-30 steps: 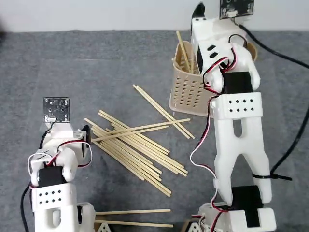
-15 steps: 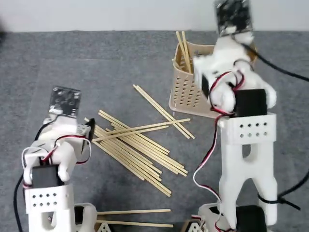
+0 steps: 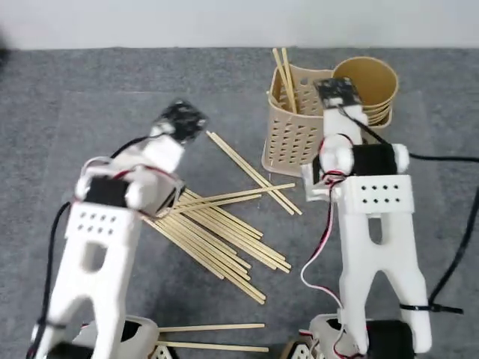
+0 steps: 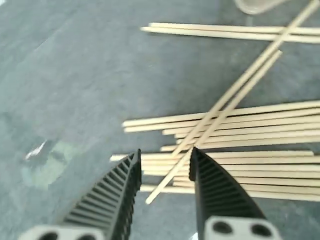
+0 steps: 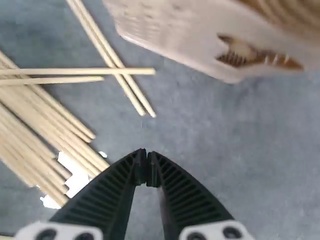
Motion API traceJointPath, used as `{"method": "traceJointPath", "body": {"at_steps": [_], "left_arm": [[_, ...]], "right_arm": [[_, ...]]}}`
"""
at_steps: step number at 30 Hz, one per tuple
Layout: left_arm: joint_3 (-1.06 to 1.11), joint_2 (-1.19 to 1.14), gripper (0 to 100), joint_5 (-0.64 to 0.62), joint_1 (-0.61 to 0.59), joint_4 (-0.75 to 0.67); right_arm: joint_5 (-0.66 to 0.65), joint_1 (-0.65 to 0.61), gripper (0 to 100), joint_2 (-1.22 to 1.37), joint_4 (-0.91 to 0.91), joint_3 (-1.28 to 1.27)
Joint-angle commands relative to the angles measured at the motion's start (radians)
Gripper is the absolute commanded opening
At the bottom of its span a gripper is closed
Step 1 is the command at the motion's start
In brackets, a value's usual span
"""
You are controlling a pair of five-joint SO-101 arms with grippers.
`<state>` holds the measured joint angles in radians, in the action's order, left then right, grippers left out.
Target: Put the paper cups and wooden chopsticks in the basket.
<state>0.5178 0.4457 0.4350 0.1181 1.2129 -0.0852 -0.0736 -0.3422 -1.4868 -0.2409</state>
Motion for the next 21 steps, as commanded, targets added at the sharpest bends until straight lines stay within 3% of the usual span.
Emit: {"method": "traceJointPath", "body": {"at_steps": [1,8,21], "left_arm": [[-0.117,-0.133,15,0.066,0.075,0.008],[-0.286,-0.459,23,0.089,0.143,0.008],[-0.493,-0.793,23,0.123,0.201,0.005]], "right_arm": [[-0.005,0.096,1.0,-0.045,0.102,-0.060],[0.064,0.219,1.0,-0.036,0.282,-0.187],[0.095,0.222,0.9,-0.036,0.318,-0.201]]}}
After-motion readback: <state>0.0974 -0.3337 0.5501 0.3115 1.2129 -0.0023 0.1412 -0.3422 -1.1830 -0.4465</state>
